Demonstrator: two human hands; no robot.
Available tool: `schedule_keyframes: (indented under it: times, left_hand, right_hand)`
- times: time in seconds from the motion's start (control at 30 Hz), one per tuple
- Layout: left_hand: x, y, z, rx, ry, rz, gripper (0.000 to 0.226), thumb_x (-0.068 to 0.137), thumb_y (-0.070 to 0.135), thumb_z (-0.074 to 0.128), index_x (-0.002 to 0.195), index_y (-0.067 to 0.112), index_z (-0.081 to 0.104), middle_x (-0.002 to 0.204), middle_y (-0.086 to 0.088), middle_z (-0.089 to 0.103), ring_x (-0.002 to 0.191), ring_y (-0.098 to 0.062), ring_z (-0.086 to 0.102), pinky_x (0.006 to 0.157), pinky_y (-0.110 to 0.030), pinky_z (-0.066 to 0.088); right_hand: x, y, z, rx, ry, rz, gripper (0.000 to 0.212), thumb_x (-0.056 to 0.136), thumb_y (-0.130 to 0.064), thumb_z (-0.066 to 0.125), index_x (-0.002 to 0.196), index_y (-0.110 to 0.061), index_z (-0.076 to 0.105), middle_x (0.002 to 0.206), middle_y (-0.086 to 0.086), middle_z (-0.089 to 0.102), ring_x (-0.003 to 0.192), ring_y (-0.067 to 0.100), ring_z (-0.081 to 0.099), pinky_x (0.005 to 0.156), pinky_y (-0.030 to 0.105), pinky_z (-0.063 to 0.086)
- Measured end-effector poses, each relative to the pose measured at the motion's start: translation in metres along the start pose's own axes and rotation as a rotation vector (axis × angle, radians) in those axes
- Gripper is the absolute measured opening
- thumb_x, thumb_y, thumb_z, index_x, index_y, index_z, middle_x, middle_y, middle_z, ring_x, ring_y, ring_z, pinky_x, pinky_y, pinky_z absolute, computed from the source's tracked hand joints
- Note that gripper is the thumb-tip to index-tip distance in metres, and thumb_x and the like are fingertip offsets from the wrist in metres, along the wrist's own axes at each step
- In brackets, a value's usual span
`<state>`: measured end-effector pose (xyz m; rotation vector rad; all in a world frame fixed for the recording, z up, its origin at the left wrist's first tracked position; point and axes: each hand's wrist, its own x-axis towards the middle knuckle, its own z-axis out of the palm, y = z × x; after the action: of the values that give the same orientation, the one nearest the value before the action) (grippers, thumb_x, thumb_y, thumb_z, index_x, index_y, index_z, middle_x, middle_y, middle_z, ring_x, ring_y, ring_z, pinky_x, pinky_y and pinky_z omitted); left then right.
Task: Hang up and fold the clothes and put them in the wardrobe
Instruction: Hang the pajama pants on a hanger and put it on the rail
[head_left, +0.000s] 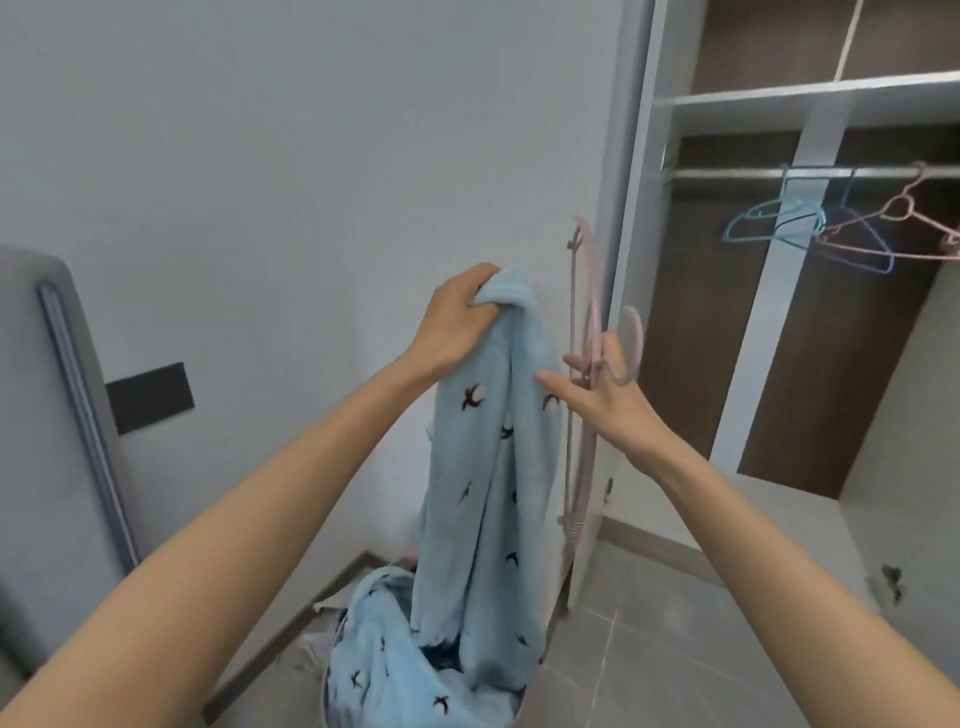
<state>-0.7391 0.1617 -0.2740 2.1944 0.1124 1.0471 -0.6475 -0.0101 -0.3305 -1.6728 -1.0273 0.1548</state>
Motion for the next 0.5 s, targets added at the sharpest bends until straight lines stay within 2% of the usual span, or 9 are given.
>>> schedule_keyframes:
  times: [0.03, 0.1, 0.13, 0.2, 0.27, 0.33, 0.37, 0.43, 0.5]
  left_hand:
    - [-0.001, 0.013, -0.001, -0.008, -0.018, 0.028, 0.010, 0.087, 0.006, 0.052, 0.092, 0.006, 0.061, 0.084, -0.001, 0.061, 0.075, -0.009, 0.051, 0.065, -0.021, 0.039]
    - [-0.005, 0.036, 0.001, -0.010, -0.039, 0.066, 0.010, 0.086, 0.007, 0.055, 0.093, 0.007, 0.062, 0.088, -0.004, 0.064, 0.078, -0.010, 0.054, 0.067, -0.023, 0.042]
    - [-0.007, 0.044, 0.003, -0.007, -0.037, 0.078, 0.010, 0.085, 0.007, 0.056, 0.093, 0.007, 0.062, 0.088, -0.004, 0.065, 0.078, -0.010, 0.055, 0.068, -0.022, 0.042]
    - [-0.013, 0.055, 0.007, -0.008, 0.002, 0.085, 0.007, 0.084, 0.009, 0.058, 0.089, 0.011, 0.062, 0.082, 0.004, 0.063, 0.075, -0.007, 0.054, 0.066, -0.017, 0.041]
    - [-0.019, 0.064, 0.011, -0.017, 0.058, 0.083, 0.006, 0.082, 0.011, 0.061, 0.084, 0.016, 0.061, 0.076, 0.013, 0.061, 0.069, 0.000, 0.052, 0.060, -0.009, 0.038]
    - [-0.019, 0.078, 0.016, -0.011, 0.068, 0.101, 0.006, 0.079, 0.014, 0.063, 0.082, 0.018, 0.060, 0.073, 0.012, 0.062, 0.066, 0.001, 0.052, 0.059, -0.011, 0.039]
    - [-0.017, 0.087, 0.019, -0.003, 0.056, 0.121, 0.005, 0.078, 0.015, 0.064, 0.082, 0.018, 0.061, 0.074, 0.010, 0.064, 0.067, -0.002, 0.053, 0.060, -0.014, 0.040]
    - [-0.007, 0.108, 0.025, 0.014, 0.039, 0.167, 0.010, 0.077, 0.020, 0.069, 0.083, 0.018, 0.061, 0.077, 0.008, 0.066, 0.069, -0.004, 0.056, 0.061, -0.015, 0.041]
    - [0.005, 0.130, 0.029, -0.004, 0.045, 0.177, 0.022, 0.073, 0.028, 0.076, 0.087, 0.023, 0.061, 0.077, 0.014, 0.065, 0.066, 0.005, 0.057, 0.057, -0.006, 0.038]
  right_hand:
    - [-0.001, -0.010, -0.006, -0.010, -0.004, -0.026, 0.065, 0.084, -0.040, 0.071, 0.130, -0.023, 0.029, 0.122, -0.010, 0.058, 0.094, -0.004, 0.061, 0.093, 0.034, 0.050]
    - [-0.004, -0.021, -0.014, -0.054, -0.007, -0.061, 0.046, 0.086, -0.030, 0.070, 0.114, -0.020, 0.036, 0.088, -0.024, 0.061, 0.079, -0.007, 0.063, 0.073, 0.020, 0.051]
    - [-0.007, -0.025, -0.019, -0.071, -0.009, -0.076, 0.039, 0.087, -0.025, 0.069, 0.109, -0.020, 0.037, 0.081, -0.027, 0.060, 0.076, -0.007, 0.062, 0.065, 0.014, 0.050]
    - [-0.015, -0.030, -0.028, -0.094, 0.004, -0.103, 0.038, 0.090, -0.016, 0.064, 0.118, -0.018, 0.039, 0.091, -0.027, 0.059, 0.083, -0.009, 0.061, 0.067, 0.017, 0.053]
    - [-0.023, -0.037, -0.044, -0.153, 0.112, -0.147, 0.042, 0.090, -0.010, 0.061, 0.124, -0.014, 0.035, 0.117, -0.013, 0.054, 0.096, -0.020, 0.050, 0.085, 0.019, 0.048]
    - [-0.029, -0.046, -0.065, -0.215, 0.290, -0.172, 0.038, 0.088, -0.004, 0.058, 0.118, -0.011, 0.036, 0.115, -0.002, 0.051, 0.093, -0.025, 0.039, 0.089, 0.015, 0.040]
    - [-0.032, -0.053, -0.077, -0.247, 0.373, -0.169, 0.034, 0.087, -0.001, 0.056, 0.118, -0.007, 0.040, 0.113, 0.005, 0.051, 0.095, -0.013, 0.041, 0.089, 0.018, 0.040]
    - [-0.036, -0.069, -0.100, -0.275, 0.506, -0.166, 0.028, 0.086, 0.003, 0.051, 0.112, 0.000, 0.044, 0.110, 0.020, 0.048, 0.102, 0.020, 0.041, 0.092, 0.039, 0.043]
    - [-0.041, -0.091, -0.123, -0.261, 0.608, -0.196, 0.029, 0.085, 0.006, 0.049, 0.113, 0.000, 0.044, 0.104, 0.022, 0.049, 0.094, 0.033, 0.047, 0.086, 0.051, 0.044]
